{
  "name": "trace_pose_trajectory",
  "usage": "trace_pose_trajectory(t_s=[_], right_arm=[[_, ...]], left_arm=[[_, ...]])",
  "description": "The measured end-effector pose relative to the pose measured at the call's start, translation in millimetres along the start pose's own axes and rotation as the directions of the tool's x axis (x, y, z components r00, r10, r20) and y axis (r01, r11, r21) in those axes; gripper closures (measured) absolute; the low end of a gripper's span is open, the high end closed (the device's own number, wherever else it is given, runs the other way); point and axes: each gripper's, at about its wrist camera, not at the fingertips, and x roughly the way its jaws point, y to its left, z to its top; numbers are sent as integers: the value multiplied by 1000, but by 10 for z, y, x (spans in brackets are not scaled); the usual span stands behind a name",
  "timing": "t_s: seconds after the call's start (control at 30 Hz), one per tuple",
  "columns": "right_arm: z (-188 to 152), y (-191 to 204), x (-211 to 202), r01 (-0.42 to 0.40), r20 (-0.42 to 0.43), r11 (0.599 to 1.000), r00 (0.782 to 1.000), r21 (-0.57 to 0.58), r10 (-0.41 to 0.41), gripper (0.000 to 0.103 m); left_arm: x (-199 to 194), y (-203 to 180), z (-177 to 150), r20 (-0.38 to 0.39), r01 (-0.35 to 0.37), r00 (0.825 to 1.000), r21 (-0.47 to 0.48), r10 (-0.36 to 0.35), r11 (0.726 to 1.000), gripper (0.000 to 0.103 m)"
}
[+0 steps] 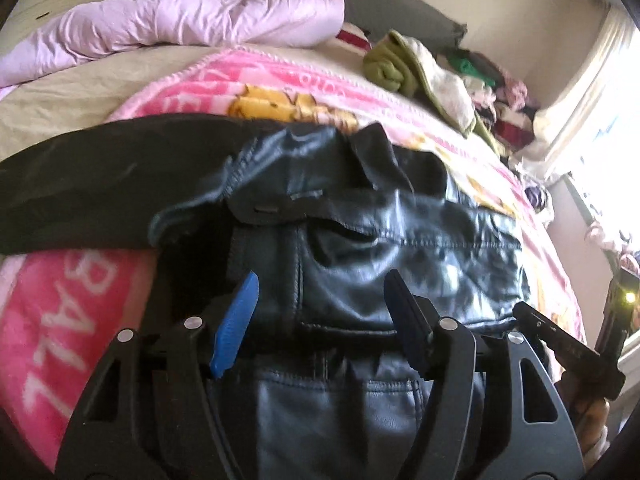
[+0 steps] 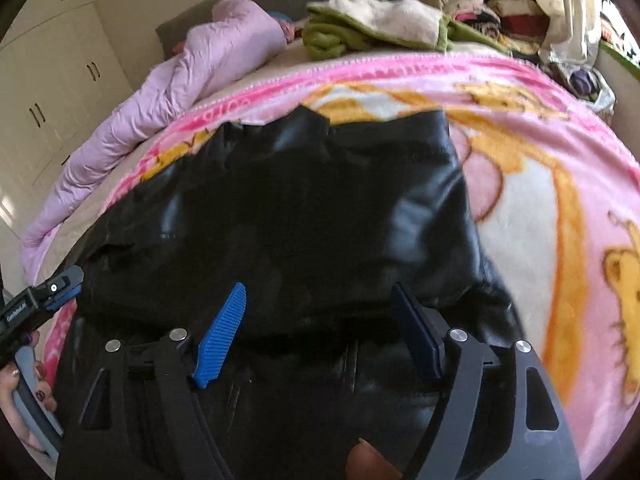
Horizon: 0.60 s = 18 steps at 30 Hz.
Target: Fold large clothes
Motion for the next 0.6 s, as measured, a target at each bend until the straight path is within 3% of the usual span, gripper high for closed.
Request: trace_pose_trajectory(t_s=[0.2, 0.33, 0.4, 0.5, 0.53, 0.6], right_arm=[[-123, -141, 262, 45, -91, 995, 995, 89, -37, 25], [-142, -35, 210, 81, -60, 994, 995, 70, -77, 24], [-162, 7, 146, 56, -47, 995, 997, 78, -53, 24], [-198, 102, 8, 55, -2, 998, 998, 43, -55, 17], [-212, 144, -36, 53, 11, 998, 999, 31, -53, 13], [-224, 218, -117, 36, 28, 999, 999, 20, -37, 10]], left_arm=[[334, 129, -129, -88, -41, 995, 11, 42, 999, 45], [224, 146, -137, -51, -10, 999, 7, 11, 1000, 42], [144, 154, -136, -27, 10, 1000, -2, -10, 1000, 40], [34, 145, -120, 10, 21, 1000, -10, -21, 1000, 36], [5, 134, -107, 18, 19, 1000, -13, -19, 1000, 24], [-80, 133, -85, 46, -6, 999, -25, 7, 1000, 10]])
